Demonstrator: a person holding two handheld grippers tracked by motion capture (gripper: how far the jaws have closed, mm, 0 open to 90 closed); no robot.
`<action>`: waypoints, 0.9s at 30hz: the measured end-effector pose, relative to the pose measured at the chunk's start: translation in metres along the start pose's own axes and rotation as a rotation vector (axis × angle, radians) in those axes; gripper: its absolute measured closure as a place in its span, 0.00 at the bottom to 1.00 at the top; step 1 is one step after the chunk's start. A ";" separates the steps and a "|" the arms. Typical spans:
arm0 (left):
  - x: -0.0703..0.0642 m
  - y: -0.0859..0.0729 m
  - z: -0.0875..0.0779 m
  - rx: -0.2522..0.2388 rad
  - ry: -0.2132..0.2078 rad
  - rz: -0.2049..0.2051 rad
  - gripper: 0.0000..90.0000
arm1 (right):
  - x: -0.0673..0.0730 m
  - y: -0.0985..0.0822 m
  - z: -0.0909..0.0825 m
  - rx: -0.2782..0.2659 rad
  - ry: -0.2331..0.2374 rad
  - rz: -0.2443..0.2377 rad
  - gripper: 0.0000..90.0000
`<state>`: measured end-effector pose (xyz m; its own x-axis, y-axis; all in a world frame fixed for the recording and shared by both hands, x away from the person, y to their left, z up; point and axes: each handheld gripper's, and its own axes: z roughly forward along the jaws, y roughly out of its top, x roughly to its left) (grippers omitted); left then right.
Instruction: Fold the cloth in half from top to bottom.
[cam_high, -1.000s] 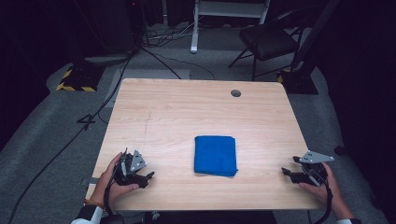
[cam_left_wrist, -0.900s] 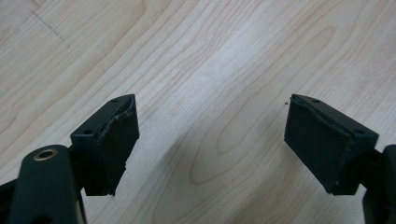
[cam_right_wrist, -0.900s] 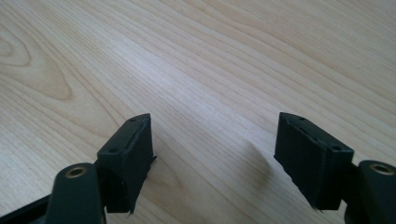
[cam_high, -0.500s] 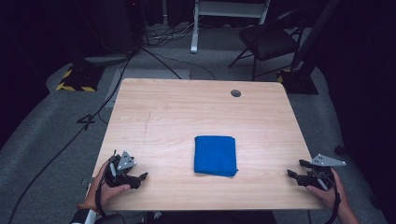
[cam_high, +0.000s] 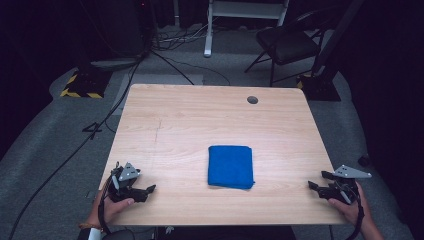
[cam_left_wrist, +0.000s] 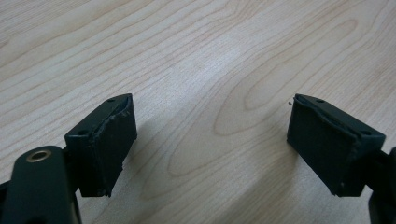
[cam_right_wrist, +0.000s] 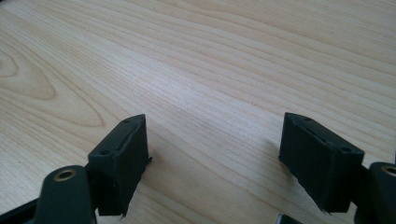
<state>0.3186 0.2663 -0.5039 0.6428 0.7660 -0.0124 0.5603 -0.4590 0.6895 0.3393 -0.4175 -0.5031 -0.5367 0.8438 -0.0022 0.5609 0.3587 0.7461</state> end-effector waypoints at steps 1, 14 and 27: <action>0.000 0.000 0.000 0.000 0.001 0.002 0.18 | 0.000 0.000 0.000 0.000 0.000 -0.001 0.27; 0.000 0.000 0.000 0.000 0.004 -0.001 0.18 | 0.001 0.000 -0.001 0.001 -0.016 0.015 0.27; 0.000 0.000 0.000 0.000 0.008 -0.004 0.18 | 0.001 0.000 0.000 0.001 -0.015 0.014 0.27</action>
<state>0.3186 0.2668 -0.5038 0.6364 0.7713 -0.0088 0.5624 -0.4561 0.6897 0.3386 -0.4169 -0.5031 -0.5189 0.8548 -0.0020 0.5692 0.3473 0.7452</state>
